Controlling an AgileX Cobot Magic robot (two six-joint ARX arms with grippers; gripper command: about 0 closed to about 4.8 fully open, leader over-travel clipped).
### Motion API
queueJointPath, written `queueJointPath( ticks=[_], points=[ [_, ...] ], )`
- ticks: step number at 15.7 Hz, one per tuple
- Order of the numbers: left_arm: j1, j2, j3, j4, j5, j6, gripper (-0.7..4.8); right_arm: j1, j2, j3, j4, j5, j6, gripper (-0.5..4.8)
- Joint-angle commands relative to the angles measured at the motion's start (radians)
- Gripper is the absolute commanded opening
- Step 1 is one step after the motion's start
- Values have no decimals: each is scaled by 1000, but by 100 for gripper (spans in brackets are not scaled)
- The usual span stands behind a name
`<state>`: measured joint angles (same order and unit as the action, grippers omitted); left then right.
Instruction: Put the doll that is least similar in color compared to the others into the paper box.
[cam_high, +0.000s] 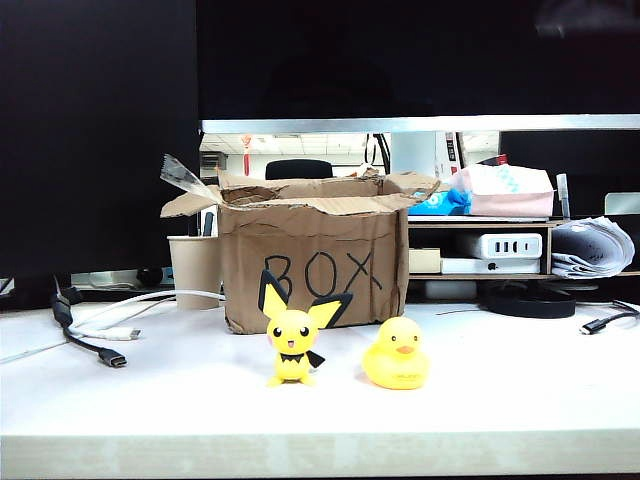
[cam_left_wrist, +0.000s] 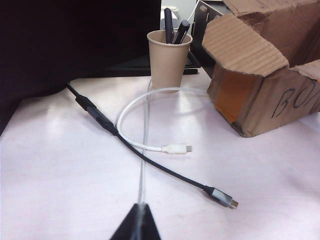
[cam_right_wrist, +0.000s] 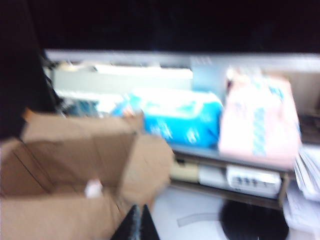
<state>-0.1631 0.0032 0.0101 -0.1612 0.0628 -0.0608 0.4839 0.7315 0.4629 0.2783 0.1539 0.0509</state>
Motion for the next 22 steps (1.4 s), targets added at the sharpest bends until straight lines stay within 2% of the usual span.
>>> queueJointPath(
  ticks=[1,5,11,14,22],
  points=[
    [-1,0,-1,-15,3,0,-5,0,-6,-29,-26,13,56,-8],
    [-1,0,-1,-15,4,1,-5,0,-9,-46,-55,101,49,-8],
    [-1,0,0,-15,4,0,-5,0,-9,-180,48,106,54,-8],
    [-1,0,0,-15,4,0,-5,-1,-5,-252,168,146,54,-8],
    [-1,0,0,-15,5,0,-5,-1,13,-291,169,161,54,-5]
  ],
)
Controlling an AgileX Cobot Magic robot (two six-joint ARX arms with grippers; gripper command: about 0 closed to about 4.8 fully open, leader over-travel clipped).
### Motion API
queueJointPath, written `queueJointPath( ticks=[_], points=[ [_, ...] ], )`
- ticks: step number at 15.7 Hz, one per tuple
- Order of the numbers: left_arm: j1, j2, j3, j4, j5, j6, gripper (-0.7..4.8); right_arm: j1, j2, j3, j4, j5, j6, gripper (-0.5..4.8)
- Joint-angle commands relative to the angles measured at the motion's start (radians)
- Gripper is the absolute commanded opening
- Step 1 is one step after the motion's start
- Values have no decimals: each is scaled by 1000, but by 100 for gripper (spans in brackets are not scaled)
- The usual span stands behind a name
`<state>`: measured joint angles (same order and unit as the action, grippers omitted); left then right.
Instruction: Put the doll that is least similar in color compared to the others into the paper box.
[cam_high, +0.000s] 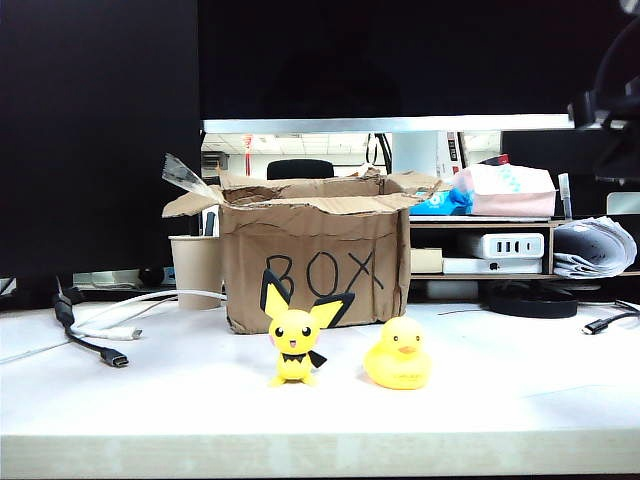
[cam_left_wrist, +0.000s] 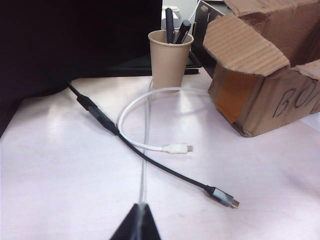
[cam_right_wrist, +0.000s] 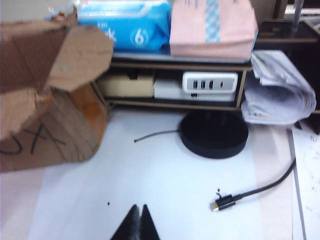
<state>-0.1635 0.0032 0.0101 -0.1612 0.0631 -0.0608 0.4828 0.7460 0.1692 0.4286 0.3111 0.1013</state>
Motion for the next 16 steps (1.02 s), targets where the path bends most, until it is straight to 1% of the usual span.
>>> queueJointPath(
  ticks=[1,11,12,13,14,15,16],
  points=[
    [0,0,0,-15,4,0,-5,0,-1,3,19,3,3,-5],
    [-3,0,-1,-15,4,0,-5,0,-6,3,12,6,2,-6],
    [-3,0,-1,-15,4,0,-5,-9,-93,3,-27,37,2,-5],
    [-3,0,0,-15,4,1,-5,-29,-153,3,-72,22,-3,-5],
    [-3,0,0,-16,4,0,-5,-116,-282,3,-188,27,-9,-5],
    [-3,0,0,-16,4,0,-5,-171,-330,3,-241,28,-9,-5],
    [-3,0,0,-16,4,0,-5,-245,-381,2,-307,29,-9,-5]
  ],
)
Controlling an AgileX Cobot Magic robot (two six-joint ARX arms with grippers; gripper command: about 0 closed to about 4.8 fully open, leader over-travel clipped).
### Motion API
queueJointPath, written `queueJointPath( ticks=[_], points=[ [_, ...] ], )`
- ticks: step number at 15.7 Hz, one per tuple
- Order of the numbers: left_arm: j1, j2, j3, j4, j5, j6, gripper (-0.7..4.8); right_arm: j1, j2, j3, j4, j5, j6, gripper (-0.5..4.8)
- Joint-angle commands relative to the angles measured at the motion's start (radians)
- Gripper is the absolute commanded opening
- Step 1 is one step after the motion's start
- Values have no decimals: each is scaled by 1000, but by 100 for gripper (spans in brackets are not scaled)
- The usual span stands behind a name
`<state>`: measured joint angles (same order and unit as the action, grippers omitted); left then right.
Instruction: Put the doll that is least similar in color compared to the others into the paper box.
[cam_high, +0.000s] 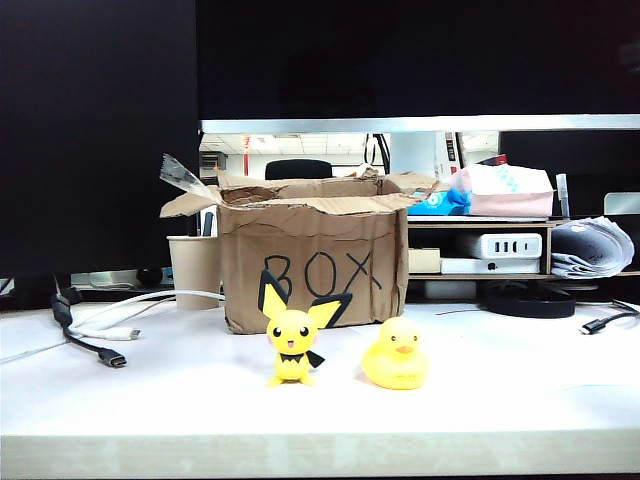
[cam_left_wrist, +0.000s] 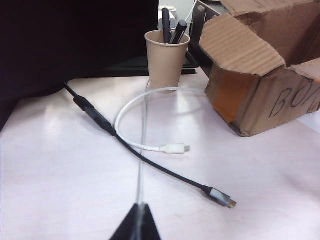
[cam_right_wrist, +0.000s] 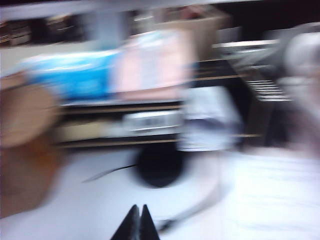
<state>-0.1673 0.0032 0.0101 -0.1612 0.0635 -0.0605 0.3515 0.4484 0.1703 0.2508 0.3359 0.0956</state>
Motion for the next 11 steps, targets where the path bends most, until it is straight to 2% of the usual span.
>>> queueJointPath(
  ticks=[1,3,5,7,8,11],
  points=[
    [0,0,0,-16,3,0,-5,-215,-127,-13,-167,-2,11,-5],
    [0,0,0,-16,3,0,-5,-294,-159,-51,-160,-6,38,-5],
    [0,0,0,-16,3,0,-5,-364,-235,-119,-160,-86,40,-5],
    [0,0,0,-16,3,0,-6,-396,-299,-161,-164,-151,40,-5],
    [0,0,0,-16,3,0,-5,-407,-360,-162,-229,-163,40,-5],
    [0,0,0,-16,3,0,-5,-406,-431,-162,-267,-163,27,-5]
  ],
)
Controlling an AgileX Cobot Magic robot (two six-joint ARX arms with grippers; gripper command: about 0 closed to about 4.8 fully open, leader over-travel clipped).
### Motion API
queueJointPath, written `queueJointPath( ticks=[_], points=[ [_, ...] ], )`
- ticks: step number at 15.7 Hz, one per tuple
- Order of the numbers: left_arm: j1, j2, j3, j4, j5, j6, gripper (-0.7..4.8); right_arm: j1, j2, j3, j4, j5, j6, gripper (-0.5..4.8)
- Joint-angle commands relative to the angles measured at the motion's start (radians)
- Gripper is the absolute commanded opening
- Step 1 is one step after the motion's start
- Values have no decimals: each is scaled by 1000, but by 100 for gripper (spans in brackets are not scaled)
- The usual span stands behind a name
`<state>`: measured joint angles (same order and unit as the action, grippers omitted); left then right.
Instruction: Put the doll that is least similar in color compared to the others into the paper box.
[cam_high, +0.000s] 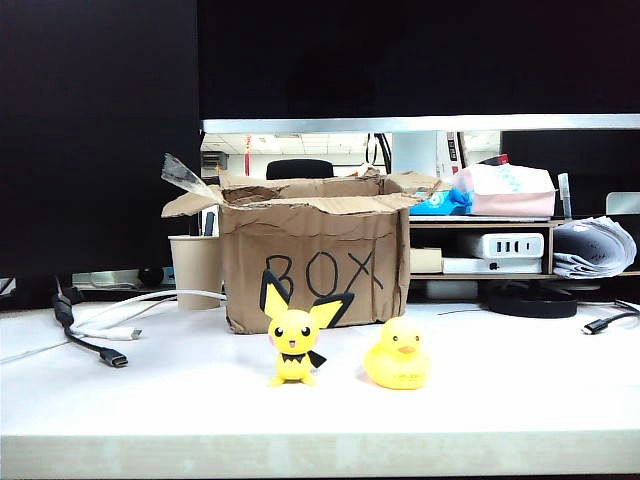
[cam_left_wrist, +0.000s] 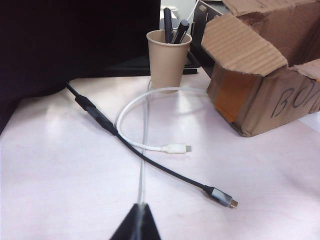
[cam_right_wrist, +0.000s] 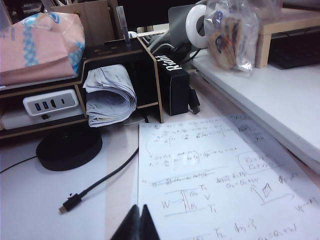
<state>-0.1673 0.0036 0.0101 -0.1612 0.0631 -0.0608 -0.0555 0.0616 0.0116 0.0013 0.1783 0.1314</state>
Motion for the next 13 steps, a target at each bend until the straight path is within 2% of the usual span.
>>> queueJointPath(
  ticks=[1,5,13],
  points=[
    [0,0,0,-16,4,1,-5,3,-60,-3,-33,-5,-8,-5],
    [0,0,0,-16,4,0,-6,52,-58,-3,-48,-23,-17,-5],
    [0,0,0,-16,4,1,-5,85,-59,-3,-58,-50,-53,-5]
  ],
)
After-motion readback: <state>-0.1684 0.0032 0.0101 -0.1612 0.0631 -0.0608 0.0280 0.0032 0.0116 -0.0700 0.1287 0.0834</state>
